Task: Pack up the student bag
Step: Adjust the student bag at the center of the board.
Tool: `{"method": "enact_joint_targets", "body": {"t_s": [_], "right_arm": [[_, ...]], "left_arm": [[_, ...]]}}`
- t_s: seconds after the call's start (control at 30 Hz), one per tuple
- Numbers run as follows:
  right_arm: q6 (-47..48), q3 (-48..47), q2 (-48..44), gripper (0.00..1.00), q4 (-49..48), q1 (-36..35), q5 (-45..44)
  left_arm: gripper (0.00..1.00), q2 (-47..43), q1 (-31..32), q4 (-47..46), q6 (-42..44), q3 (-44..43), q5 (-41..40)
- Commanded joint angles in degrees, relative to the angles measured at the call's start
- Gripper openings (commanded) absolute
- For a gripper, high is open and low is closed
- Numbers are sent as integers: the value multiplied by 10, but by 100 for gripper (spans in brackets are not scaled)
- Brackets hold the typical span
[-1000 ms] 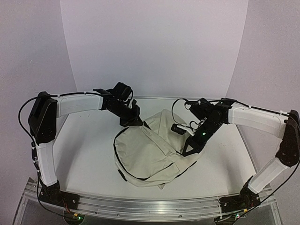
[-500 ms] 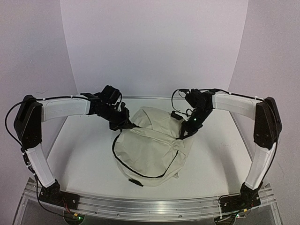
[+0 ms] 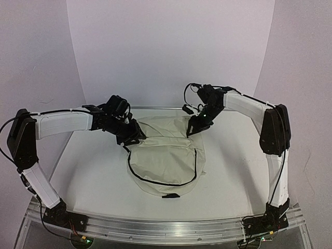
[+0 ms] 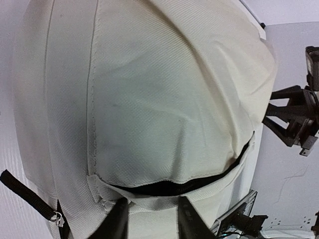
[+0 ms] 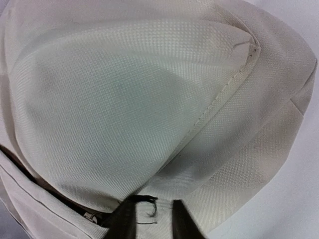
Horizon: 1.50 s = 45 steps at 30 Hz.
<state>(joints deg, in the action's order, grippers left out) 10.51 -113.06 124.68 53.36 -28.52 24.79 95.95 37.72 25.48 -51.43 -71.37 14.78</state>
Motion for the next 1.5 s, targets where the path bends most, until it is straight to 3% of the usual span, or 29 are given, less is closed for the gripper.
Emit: {"method": "enact_joint_targets", "body": {"t_s": [0.0,0.13,0.23,0.47,0.67,1.03,1.27,1.33,1.47], "right_arm": [[-39,-13,-50,59,14,25,56],[-49,19,-102,90,17,47,91],[-44,85,-146,98,18,52,110],[-40,241,-173,98,16,54,190],[-50,271,-129,94,-3,54,228],[-48,208,-68,93,-22,58,212],[-21,184,-114,98,11,87,174],[-10,169,-129,98,34,100,162],[2,141,-168,98,58,126,133]], "left_arm": [[47,-19,-26,25,2,1,-31],[59,-16,-28,55,15,-30,-26],[68,-30,-28,60,6,-14,-16],[82,-55,-27,30,-29,74,29],[82,-37,-25,-8,-30,107,51],[77,126,-26,-13,20,-54,69],[85,87,-28,38,23,-90,46],[99,61,-29,60,22,-97,31],[100,12,-51,115,28,-125,5]]}}
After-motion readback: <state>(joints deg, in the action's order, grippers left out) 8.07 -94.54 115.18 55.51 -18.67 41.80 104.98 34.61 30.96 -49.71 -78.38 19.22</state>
